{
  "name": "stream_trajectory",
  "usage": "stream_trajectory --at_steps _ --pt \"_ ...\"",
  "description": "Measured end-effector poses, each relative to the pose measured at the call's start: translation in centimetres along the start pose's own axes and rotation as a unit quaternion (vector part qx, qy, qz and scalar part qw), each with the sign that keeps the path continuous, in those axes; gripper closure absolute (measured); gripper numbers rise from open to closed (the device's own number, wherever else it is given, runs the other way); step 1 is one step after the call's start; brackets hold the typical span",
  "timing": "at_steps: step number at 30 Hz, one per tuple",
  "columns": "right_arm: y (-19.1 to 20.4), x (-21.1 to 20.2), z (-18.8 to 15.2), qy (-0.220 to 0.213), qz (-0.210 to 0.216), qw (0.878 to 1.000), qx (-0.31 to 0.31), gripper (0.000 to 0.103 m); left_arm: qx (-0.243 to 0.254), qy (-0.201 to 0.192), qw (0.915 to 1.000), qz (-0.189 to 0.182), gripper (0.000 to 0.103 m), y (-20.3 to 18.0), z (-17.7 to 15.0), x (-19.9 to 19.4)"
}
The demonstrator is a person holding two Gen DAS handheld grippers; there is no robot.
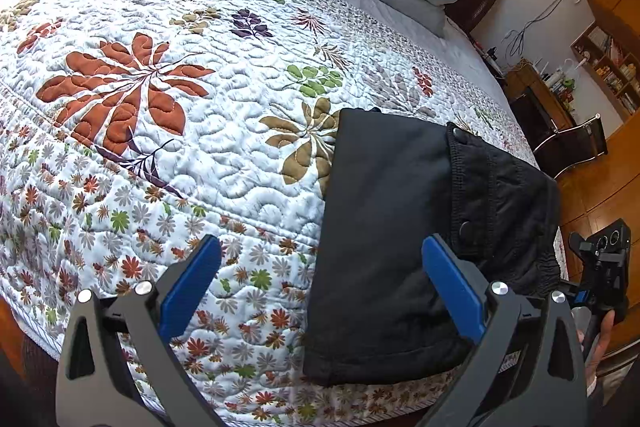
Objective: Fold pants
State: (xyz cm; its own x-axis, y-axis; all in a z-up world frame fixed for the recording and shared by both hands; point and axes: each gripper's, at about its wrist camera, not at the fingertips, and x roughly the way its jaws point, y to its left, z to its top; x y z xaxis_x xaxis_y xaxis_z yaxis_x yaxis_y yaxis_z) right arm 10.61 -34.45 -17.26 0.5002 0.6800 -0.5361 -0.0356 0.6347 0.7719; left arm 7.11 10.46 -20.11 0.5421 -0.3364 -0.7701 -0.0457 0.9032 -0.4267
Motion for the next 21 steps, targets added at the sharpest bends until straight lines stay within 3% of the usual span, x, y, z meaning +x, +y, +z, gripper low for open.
stream_trajectory --at_steps 4,9,14,16,21 --pt "0.5 1.1 0.1 0.008 -0.001 1.000 -0.010 0.008 0.010 0.020 0.9997 0.005 0.003 -0.2 -0.3 1.0" --pt "1.4 2.3 -0.2 0.015 0.001 0.999 -0.042 0.011 0.025 0.049 0.9983 -0.020 0.003 -1.3 -1.1 2.3" --pt "1.0 2.6 -0.3 0.017 -0.015 0.998 -0.056 0.040 0.034 0.056 0.9975 -0.027 0.003 -2.1 -1.6 2.7" --pt "0.4 2.3 -0.3 0.016 -0.012 0.999 -0.050 0.057 0.037 0.057 0.9973 -0.026 0.003 -2.3 -1.7 2.8" --pt "0.3 1.5 -0.5 0.009 0.016 0.999 -0.049 0.076 0.047 0.060 0.9969 -0.019 0.003 -2.8 -1.7 2.8"
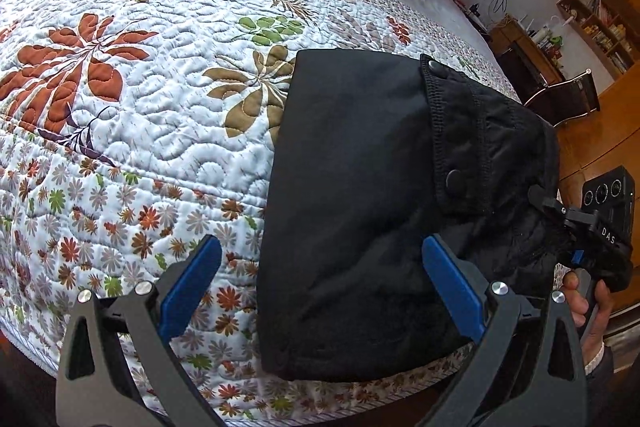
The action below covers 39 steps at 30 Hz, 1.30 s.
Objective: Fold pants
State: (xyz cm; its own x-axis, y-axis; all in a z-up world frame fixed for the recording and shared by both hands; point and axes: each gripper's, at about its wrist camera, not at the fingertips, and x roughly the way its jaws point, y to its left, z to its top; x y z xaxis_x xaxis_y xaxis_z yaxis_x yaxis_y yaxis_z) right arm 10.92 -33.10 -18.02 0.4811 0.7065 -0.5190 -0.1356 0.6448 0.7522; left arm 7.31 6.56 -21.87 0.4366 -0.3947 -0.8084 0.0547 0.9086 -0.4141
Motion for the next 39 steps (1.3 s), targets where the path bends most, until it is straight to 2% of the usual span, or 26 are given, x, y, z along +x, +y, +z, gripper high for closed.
stream_trajectory --at_steps 6,13,18,22,27,32,39 --pt "1.7 -1.1 0.7 -0.007 0.035 0.999 -0.004 0.080 0.008 -0.014 0.9999 0.006 0.003 -0.4 0.5 -0.9" --pt "2.7 -3.6 1.7 -0.021 0.049 0.999 -0.005 0.081 0.002 -0.008 0.9999 0.008 0.003 -0.2 0.9 -0.8" --pt "2.6 -7.0 2.0 -0.041 0.048 0.998 -0.004 0.081 -0.001 0.002 0.9996 -0.027 0.003 -1.1 0.9 -0.2" --pt "1.7 -10.1 2.0 -0.062 0.032 0.998 -0.001 0.081 0.009 0.007 0.9981 -0.061 0.003 -3.2 1.0 0.0" --pt "-0.3 -13.4 1.9 -0.082 0.006 0.997 0.011 0.081 0.037 0.017 0.9957 -0.083 0.003 -6.6 1.1 0.7" --pt "-2.6 -14.9 1.7 -0.085 -0.013 0.996 0.024 0.081 0.068 0.028 0.9937 -0.084 0.003 -9.4 0.9 1.9" --pt "-5.3 -15.2 0.8 -0.086 -0.017 0.995 0.049 0.081 0.082 0.033 0.9932 -0.076 0.003 -11.1 1.0 2.9"
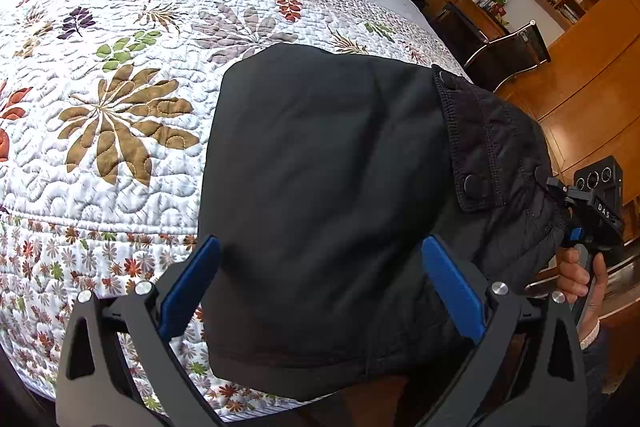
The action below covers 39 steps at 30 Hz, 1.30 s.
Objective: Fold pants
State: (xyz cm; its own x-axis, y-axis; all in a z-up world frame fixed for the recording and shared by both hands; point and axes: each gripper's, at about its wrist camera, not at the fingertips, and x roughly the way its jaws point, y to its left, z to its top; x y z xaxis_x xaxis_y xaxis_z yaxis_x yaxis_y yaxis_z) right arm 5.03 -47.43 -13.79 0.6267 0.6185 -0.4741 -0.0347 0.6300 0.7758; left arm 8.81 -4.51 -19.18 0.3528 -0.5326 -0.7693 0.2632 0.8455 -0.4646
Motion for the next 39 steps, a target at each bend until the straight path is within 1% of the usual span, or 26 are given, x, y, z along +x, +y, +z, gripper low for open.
stream_trajectory --at_steps 9,12,14,15,18,21,23,24,25,26,28,32,33,34,35,36,39 --pt "-3.9 0.7 -1.2 0.003 -0.003 0.999 0.046 0.081 0.011 0.003 0.9995 0.031 0.003 0.0 0.1 0.5" --pt "-5.3 1.1 -1.7 0.003 -0.003 0.998 0.066 0.079 0.009 0.005 0.9992 0.040 0.003 0.4 0.3 0.5" --pt "-6.3 1.3 -2.1 0.004 -0.006 0.997 0.081 0.071 0.009 0.003 0.9989 0.046 0.003 0.6 0.1 0.3" --pt "-6.7 1.3 -2.3 0.002 -0.003 0.996 0.089 0.066 0.010 0.003 0.9988 0.049 0.003 0.6 0.1 0.2" --pt "-6.9 1.1 -2.7 -0.001 0.000 0.996 0.093 0.065 0.011 0.004 0.9985 0.053 0.003 0.8 -0.2 -0.2" --pt "-6.3 0.6 -2.7 -0.001 -0.012 0.996 0.088 0.058 0.009 0.002 0.9985 0.054 0.003 1.0 -0.4 -0.6" --pt "-5.7 0.0 -2.7 -0.007 -0.021 0.996 0.081 0.046 0.006 -0.001 0.9986 0.053 0.003 1.2 -0.4 -0.9" --pt "-5.4 -0.3 -2.8 -0.005 -0.024 0.997 0.080 0.034 0.005 -0.003 0.9986 0.052 0.003 1.3 -0.5 -1.0" --pt "-5.3 -0.6 -2.9 -0.003 -0.023 0.997 0.079 0.029 0.004 -0.005 0.9986 0.052 0.003 1.2 -0.5 -1.2" --pt "-5.1 -0.9 -3.1 -0.002 -0.022 0.997 0.078 0.029 0.004 -0.006 0.9987 0.051 0.003 1.3 -0.4 -1.2" --pt "-4.7 -1.2 -3.5 0.003 -0.034 0.997 0.071 0.029 0.003 -0.008 0.9986 0.051 0.003 1.3 -0.4 -1.4" --pt "-4.2 -0.9 -4.6 0.020 -0.052 0.997 0.054 0.029 0.008 -0.015 0.9986 0.049 0.003 0.9 -0.3 -1.8" --pt "-4.1 -0.7 -4.8 0.022 -0.057 0.997 0.048 0.034 0.010 -0.019 0.9985 0.050 0.003 0.7 -0.3 -2.1" --pt "-4.0 -0.6 -4.9 0.021 -0.068 0.997 0.040 0.042 0.013 -0.023 0.9983 0.051 0.003 0.6 -0.3 -2.3" --pt "-3.9 -0.4 -5.0 0.021 -0.081 0.996 0.035 0.047 0.016 -0.025 0.9982 0.053 0.003 0.4 -0.3 -2.5" --pt "-4.0 -0.3 -5.0 0.021 -0.081 0.996 0.034 0.052 0.019 -0.026 0.9979 0.057 0.003 0.2 -0.2 -2.7" --pt "-3.7 -0.5 -4.7 0.020 -0.078 0.996 0.030 0.056 0.029 -0.029 0.9967 0.070 0.003 -0.6 0.0 -3.2"
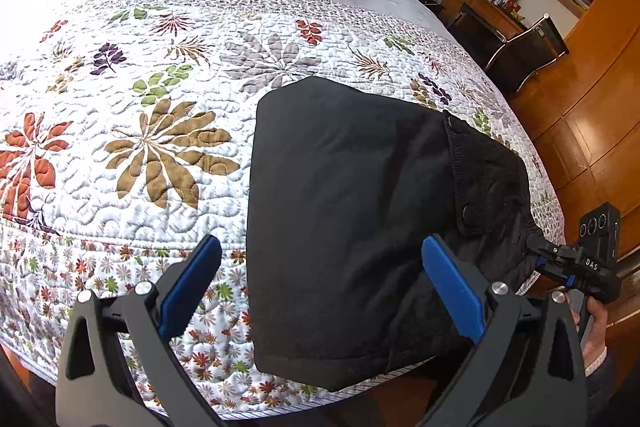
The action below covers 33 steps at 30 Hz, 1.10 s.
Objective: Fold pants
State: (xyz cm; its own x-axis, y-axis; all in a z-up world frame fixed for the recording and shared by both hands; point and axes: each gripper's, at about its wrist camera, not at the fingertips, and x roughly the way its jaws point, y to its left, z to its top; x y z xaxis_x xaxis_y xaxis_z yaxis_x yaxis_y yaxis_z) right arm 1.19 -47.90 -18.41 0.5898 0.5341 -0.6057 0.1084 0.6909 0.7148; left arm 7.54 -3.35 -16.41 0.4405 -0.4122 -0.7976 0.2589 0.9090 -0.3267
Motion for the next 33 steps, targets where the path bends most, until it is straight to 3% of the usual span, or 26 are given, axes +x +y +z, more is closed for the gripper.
stream_trajectory --at_steps 7,17,26,33 --pt "1.7 -0.9 0.2 0.001 -0.021 0.999 -0.039 0.059 0.031 -0.018 0.9992 0.017 0.003 -1.7 0.3 -1.4" --pt "-1.3 0.2 -1.0 -0.005 -0.007 1.000 0.009 0.059 0.061 -0.018 0.9977 0.026 0.003 -2.8 0.0 -1.2" --pt "-1.5 0.3 -1.2 -0.007 -0.004 1.000 0.013 0.059 0.021 0.035 0.9981 0.046 0.003 1.8 -1.3 0.6" --pt "-1.3 0.4 -0.9 -0.005 -0.005 1.000 0.011 0.058 -0.029 0.085 0.9959 0.005 0.003 5.2 -3.5 1.1"
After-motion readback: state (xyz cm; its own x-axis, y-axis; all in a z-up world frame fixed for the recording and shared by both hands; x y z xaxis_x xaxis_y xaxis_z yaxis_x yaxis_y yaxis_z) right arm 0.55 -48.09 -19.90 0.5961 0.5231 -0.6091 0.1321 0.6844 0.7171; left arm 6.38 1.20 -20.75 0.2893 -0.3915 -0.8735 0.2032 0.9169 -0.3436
